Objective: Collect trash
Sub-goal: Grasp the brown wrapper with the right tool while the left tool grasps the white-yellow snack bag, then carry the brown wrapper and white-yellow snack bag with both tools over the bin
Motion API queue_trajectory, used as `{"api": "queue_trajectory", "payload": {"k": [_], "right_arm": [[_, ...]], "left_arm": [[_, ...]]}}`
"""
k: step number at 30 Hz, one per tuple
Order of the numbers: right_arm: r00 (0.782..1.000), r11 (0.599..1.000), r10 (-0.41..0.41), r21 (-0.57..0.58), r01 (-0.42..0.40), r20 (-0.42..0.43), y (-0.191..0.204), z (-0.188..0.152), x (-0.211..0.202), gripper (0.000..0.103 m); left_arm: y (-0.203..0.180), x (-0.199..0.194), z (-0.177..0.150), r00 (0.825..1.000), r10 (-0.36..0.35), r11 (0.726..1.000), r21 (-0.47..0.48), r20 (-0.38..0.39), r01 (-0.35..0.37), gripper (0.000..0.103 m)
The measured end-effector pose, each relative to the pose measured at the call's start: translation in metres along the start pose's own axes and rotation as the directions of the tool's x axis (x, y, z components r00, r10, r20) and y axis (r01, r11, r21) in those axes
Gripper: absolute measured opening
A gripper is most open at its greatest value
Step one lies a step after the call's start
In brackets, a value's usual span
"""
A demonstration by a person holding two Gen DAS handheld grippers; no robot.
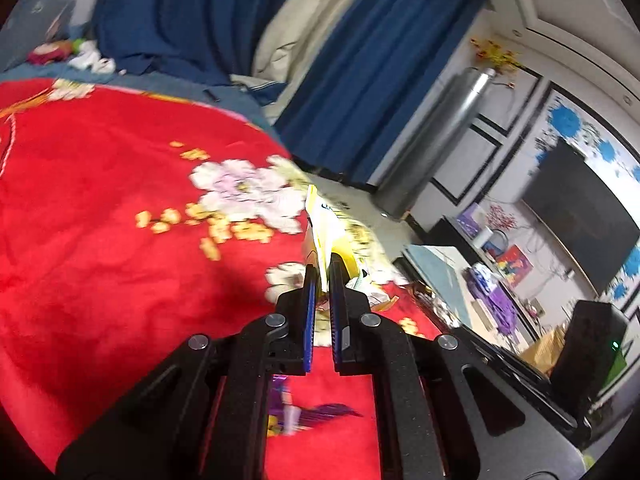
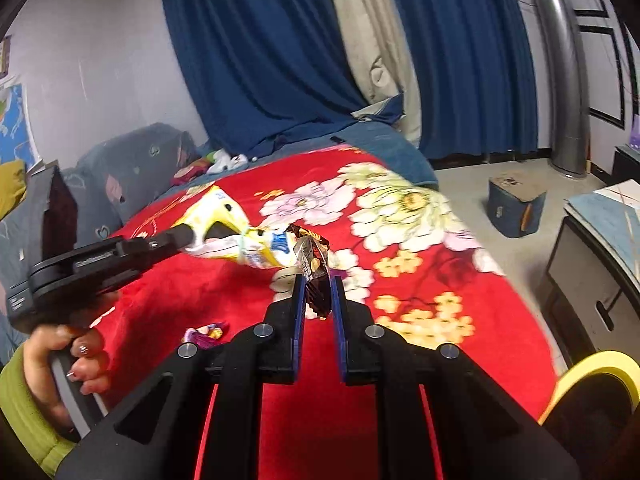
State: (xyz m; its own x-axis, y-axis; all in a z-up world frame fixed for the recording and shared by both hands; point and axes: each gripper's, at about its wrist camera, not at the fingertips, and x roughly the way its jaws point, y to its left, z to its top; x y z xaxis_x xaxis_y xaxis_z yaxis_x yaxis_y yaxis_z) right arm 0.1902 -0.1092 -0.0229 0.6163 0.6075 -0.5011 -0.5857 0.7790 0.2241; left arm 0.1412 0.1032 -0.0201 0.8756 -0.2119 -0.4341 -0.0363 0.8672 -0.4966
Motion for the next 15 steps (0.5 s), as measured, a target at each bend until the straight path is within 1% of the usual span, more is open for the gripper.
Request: {"api": "queue_trajectory", "payload": {"k": [8,15], "right_arm": [[0.997,0.996,-0.073,0.051,0.071,0.033,-0.036,-0.005,-0.032,0.013],[0.99,0.987,-0.132,0.097,0.126,0.052,-0.062,-0.012,-0.058,0.013]], "left_arm": [[-0.037,-0.004,-0.007,0.998,-0.063,0.995,0.079,0.002,0.063,0.003],[-0.063,0.001,-0.02,0.994,-0.105,0.986,0.128,-0.032,0.108,0.003]]}}
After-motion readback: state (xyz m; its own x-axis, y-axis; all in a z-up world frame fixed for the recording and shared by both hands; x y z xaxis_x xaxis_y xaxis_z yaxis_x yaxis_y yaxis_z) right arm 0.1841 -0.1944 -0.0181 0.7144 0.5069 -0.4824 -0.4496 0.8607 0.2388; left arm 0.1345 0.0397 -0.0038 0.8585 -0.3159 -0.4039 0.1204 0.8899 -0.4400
